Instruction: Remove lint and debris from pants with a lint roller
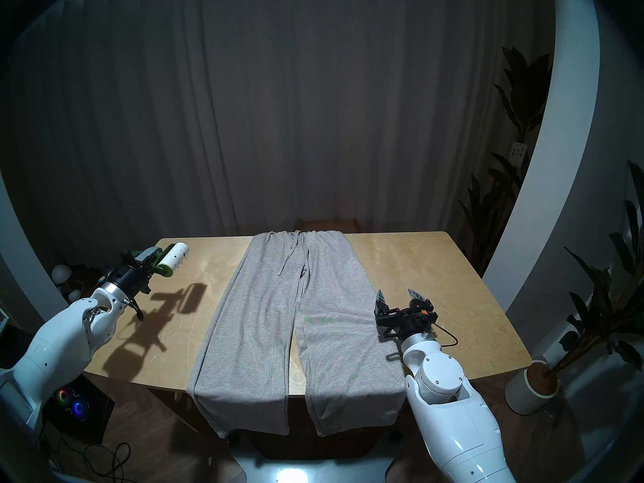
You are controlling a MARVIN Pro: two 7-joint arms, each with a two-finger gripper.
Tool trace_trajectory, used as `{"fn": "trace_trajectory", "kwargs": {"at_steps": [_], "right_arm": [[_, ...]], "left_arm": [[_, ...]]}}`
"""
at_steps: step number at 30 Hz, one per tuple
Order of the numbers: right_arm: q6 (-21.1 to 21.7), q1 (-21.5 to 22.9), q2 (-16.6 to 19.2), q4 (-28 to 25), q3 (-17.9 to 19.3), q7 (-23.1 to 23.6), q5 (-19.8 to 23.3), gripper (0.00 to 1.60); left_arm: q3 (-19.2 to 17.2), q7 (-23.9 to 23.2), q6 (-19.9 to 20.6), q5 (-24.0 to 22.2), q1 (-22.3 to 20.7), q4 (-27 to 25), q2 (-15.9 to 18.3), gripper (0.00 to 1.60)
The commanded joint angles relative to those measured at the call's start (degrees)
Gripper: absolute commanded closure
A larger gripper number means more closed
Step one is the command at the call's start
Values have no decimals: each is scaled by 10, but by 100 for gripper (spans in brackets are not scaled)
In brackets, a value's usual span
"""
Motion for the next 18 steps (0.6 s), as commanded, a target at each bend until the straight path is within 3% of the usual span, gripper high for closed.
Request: {"fn": "trace_trajectory", "kwargs": {"at_steps": [1, 4, 18], "right_arm": [[-20, 23, 6, 7, 16, 13, 14, 0], [-22, 28, 8, 10, 20, 18, 17, 0], [-31, 36, 12, 13, 33, 21, 23, 0]], "left_arm": [[9, -14, 15, 23, -32, 12, -11, 160], [22, -28, 17, 48, -25, 14, -8, 160], [29, -36, 28, 53, -28, 65, -28, 160]]}}
